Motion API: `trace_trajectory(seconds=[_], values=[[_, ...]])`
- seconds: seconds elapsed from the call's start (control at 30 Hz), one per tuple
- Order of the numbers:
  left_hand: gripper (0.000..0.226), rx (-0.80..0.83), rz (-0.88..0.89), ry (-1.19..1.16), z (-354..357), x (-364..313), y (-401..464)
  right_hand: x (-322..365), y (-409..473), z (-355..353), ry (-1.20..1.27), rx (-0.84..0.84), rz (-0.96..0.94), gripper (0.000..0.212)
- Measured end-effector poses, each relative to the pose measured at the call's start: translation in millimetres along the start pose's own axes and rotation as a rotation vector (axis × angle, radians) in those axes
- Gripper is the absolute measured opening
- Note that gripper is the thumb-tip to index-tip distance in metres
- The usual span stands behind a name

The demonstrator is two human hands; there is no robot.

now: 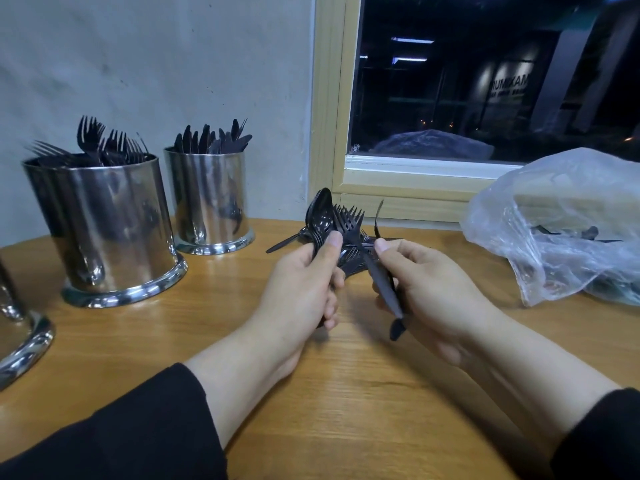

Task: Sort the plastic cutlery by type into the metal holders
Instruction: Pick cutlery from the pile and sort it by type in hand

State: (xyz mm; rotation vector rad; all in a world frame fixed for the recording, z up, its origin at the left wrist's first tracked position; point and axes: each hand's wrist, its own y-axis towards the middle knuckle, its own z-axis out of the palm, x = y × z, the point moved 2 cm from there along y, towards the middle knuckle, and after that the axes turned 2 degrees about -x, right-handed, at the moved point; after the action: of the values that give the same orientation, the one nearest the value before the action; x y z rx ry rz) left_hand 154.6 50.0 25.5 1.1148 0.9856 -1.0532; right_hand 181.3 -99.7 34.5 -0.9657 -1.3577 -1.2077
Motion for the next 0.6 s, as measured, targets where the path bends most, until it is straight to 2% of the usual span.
trace_trajectory(seconds=[0.13,0.37,0.47,0.6], values=[[0.036,0.004,0.003,-0.021,4.8,2.4,-0.3,0.3,-1.3,5.8,0.114,0.026,-0.023,0.019],[0.037,-0.024,-0.009,0.013,5.1,3.1,-1.5,-5.3,-3.9,6.9,-0.075,-0.052,-0.004,0.020],[0.037,-0.046,-0.037,0.031,1.7,3.3,-0.4,-2.9,1.7,-3.8,-0.247,-0.123,-0.043,0.030],[0.038,-0.024,-0.046,0.048,2.5,4.6,-2.1,-1.4,5.5,-12.2,-0.202,-0.152,0.011,0.045]])
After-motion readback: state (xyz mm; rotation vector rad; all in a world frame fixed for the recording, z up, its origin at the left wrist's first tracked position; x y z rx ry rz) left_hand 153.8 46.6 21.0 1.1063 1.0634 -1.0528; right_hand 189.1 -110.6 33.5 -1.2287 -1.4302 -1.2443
